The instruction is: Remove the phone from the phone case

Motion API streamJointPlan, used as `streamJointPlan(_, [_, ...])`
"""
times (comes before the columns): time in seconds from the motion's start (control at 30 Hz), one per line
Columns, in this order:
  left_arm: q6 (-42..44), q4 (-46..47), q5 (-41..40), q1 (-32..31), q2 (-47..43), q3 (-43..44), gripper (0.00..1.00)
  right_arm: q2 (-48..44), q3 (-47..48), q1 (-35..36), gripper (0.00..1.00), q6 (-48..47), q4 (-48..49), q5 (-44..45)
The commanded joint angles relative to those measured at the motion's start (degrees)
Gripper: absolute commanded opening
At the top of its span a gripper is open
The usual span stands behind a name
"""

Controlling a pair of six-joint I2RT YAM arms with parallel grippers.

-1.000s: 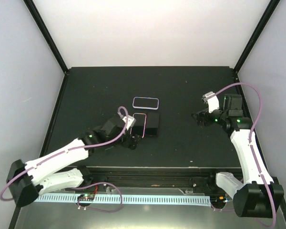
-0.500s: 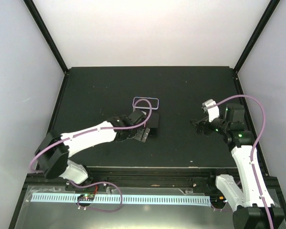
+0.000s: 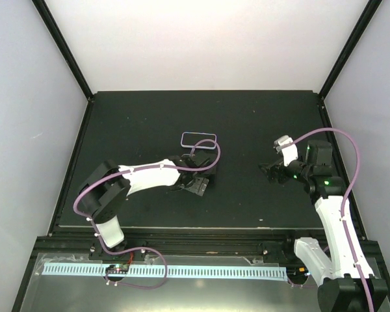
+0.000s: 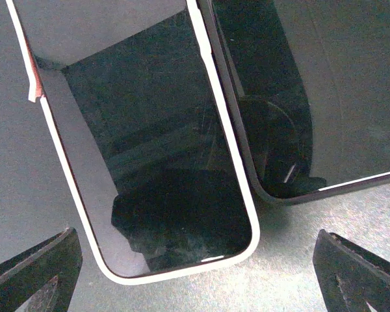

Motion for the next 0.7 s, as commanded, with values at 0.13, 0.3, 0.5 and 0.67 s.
streamJointPlan(0.13, [-0.1, -0.5, -1.5, 2.2, 5.0, 3.1, 0.99, -1.2, -0.5, 0.3, 0.91, -1.1, 0.3, -1.3])
streamJointPlan(0.3, [-0.3, -0.1, -2.5, 4.1, 4.0, 1.3, 0.99, -1.7, -0.5, 0.3, 0.91, -1.2, 0.3, -1.3])
streamJointPlan(0.5, [0.2, 2.7, -0.9, 9.1, 2.6, -2.5, 0.99, -1.7, -0.5, 0.3, 0.91, -1.3, 0.1, -1.7])
streamJointPlan(0.67, [1.2, 5.2, 0.8, 11.6, 1.2, -4.0, 0.99, -1.1, -0.6, 0.3, 0.91, -1.3, 0.1, -2.0])
